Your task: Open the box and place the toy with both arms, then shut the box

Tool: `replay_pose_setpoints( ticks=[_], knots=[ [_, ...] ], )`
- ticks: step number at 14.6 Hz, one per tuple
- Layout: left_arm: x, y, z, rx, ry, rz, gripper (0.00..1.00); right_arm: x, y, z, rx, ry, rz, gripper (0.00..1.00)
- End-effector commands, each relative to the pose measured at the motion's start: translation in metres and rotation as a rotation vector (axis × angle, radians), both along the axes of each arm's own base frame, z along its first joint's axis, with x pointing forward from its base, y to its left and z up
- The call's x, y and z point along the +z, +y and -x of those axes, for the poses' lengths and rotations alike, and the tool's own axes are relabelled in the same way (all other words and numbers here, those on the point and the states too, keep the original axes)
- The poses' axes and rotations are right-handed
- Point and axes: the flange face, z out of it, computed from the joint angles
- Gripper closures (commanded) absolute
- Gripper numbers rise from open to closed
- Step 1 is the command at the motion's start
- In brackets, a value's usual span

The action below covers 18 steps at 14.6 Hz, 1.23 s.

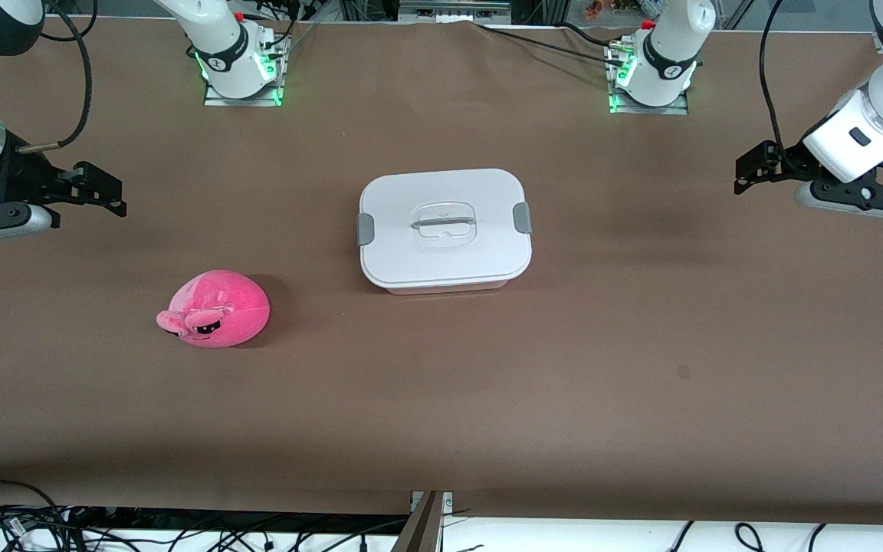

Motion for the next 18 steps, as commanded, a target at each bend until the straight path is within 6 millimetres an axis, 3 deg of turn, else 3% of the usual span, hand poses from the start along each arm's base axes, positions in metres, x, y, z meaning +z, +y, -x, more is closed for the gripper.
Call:
replay_pose_setpoints(
  ticks=[1, 11, 15, 18],
  knots=[
    [0.006, -0.002, 0.0, -0.01, 0.009, -0.029, 0.0, 0.007, -0.003, 0.003, 0.017, 0.003, 0.006, 0.0],
    [0.002, -0.023, 0.015, -0.066, 0.127, -0.018, 0.0, 0.005, -0.003, 0.003, 0.016, 0.009, 0.008, 0.0],
    [0.008, -0.068, 0.02, -0.266, 0.121, -0.008, 0.0, 0.005, -0.003, 0.003, 0.016, 0.009, 0.008, 0.0],
    [0.008, -0.091, 0.01, -0.366, 0.108, 0.036, 0.0, 0.003, -0.003, 0.003, 0.016, 0.012, 0.008, 0.0]
  ],
)
